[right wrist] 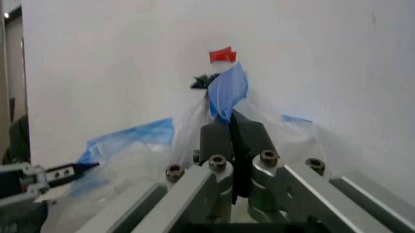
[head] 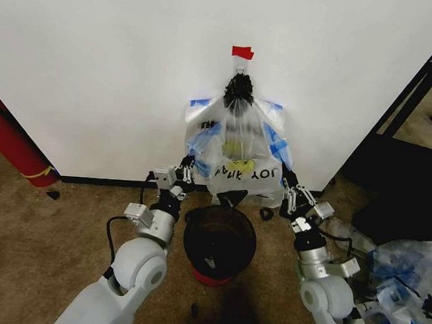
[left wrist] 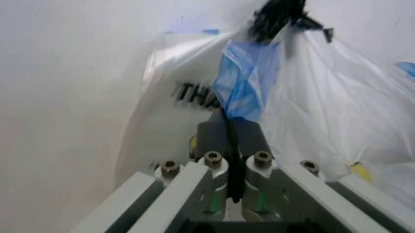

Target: Pick up the garbage bag from the wall and place it over the trash bin.

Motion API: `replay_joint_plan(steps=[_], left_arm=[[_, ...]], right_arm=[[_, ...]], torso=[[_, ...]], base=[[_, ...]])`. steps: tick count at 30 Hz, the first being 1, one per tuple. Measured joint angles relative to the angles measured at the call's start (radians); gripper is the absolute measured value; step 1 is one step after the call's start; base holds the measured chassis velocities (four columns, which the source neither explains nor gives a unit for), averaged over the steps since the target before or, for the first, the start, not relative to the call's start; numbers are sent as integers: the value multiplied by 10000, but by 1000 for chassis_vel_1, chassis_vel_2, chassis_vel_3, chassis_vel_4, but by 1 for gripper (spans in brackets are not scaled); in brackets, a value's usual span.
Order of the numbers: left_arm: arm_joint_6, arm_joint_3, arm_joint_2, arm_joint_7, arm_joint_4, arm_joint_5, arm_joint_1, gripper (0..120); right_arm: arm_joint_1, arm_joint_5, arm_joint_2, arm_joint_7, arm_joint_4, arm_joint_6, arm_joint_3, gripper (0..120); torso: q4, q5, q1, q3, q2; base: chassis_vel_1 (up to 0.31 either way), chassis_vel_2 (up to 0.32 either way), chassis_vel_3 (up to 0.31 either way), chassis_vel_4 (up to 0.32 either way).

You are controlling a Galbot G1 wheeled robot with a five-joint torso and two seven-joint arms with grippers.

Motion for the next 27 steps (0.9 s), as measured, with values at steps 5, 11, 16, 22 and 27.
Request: replay_joint_plan(steps=[5,11,16,22,27], left_arm=[[-175,-233,-21,-156,-111,468,738,0],[-191,-294,-73,-328,-184,817,1172,0],[-206,-350,-61,-430,-227,1029,1392,0],[-252,-541,14,-423,-391,1134,1578,0],[-250,-617,-47,-639,-240,1415,1709,0]], right_arm=[[-769,-579,144,-42,-32,444,240,0],[-1013,-1181,259,-41,-136,730,354,0],[-1198,-1670,372,-43,-210,976,377,0],[-1381,-1808,379,-134,-127,1120,422,0],[-1526,-2412,310,-105,-309,1158,453,0]], torso=[[-1,0,0,0,0],[0,0,0,0,0],[0,-1,1,1,0],[0,0,1,0,1],[-1,0,1,1,0]], base=[[0,0,0,0],[0,0,0,0],[0,0,0,0],[0,0,0,0],[0,0,0,0]])
